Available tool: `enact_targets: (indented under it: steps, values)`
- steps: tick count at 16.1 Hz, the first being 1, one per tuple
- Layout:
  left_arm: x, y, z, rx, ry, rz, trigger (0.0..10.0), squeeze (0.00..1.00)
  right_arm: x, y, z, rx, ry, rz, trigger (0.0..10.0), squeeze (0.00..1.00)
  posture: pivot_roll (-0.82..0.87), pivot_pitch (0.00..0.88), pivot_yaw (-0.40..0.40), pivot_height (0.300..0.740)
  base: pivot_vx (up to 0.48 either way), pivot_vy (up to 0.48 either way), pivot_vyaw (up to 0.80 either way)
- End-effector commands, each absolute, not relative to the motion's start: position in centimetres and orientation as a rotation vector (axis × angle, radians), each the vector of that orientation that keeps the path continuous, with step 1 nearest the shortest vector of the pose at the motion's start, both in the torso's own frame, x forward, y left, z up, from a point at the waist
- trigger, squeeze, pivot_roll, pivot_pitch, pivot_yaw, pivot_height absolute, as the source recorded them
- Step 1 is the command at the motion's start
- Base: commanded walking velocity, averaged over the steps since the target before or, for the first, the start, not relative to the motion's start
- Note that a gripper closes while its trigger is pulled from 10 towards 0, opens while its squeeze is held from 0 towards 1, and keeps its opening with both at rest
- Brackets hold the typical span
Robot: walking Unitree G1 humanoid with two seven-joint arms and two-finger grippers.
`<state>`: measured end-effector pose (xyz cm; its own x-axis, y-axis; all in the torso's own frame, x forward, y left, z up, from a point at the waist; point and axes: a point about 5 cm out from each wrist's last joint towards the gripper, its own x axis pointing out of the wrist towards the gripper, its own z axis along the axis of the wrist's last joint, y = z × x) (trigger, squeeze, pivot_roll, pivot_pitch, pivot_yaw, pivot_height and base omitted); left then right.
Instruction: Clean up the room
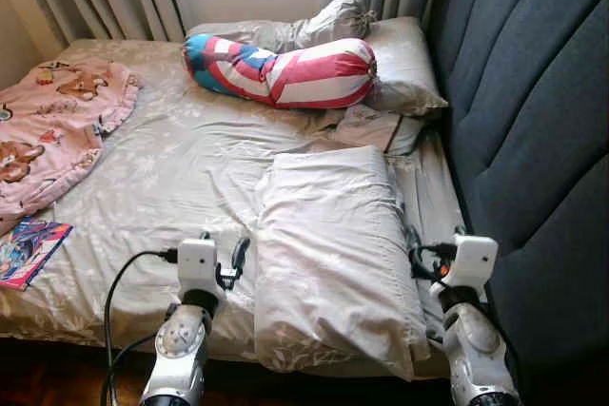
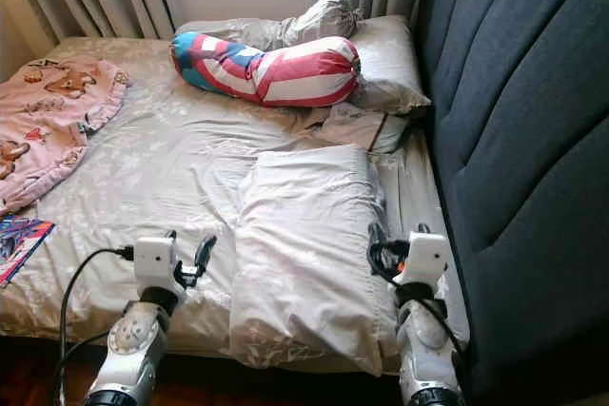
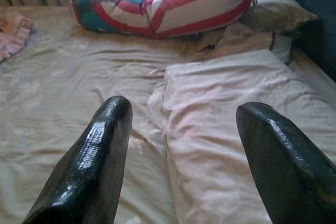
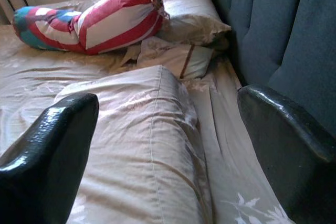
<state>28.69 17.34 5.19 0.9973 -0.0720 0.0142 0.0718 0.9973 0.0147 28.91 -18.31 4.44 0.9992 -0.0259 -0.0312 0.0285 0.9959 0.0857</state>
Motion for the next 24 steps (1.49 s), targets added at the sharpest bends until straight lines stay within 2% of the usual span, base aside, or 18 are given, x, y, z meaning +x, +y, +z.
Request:
enact_targets:
  steps: [1,4,21,24]
  values:
    - [28.5,17.5,5.1,0.008,-0.003,-0.065,10.0,0.0,28.7,-18.5,4.4,0.093,0.041,-0.036,10.0,0.0,-0.08,0.0,-0.011,0.74,0.0,0.0,0.0]
    - [28.8,17.7,5.2,0.007,0.004,-0.069,10.0,0.0,29.0,-18.2,4.0,0.103,0.08,-0.04,10.0,0.0,-0.07,0.0,-0.008,0.74,0.0,0.0,-0.73]
    - [29.1,17.9,5.9,-0.007,0.006,-0.083,10.0,0.0,29.8,-17.2,4.7,0.12,0.063,-0.024,10.0,0.0,-0.07,0.014,-0.004,0.74,0.267,0.0,0.0]
    - [29.0,17.4,5.8,-0.032,0.024,-0.127,10.0,0.0,29.9,-17.1,4.6,0.126,0.072,-0.026,10.0,0.0,-0.06,0.015,-0.004,0.74,0.0,0.0,0.0]
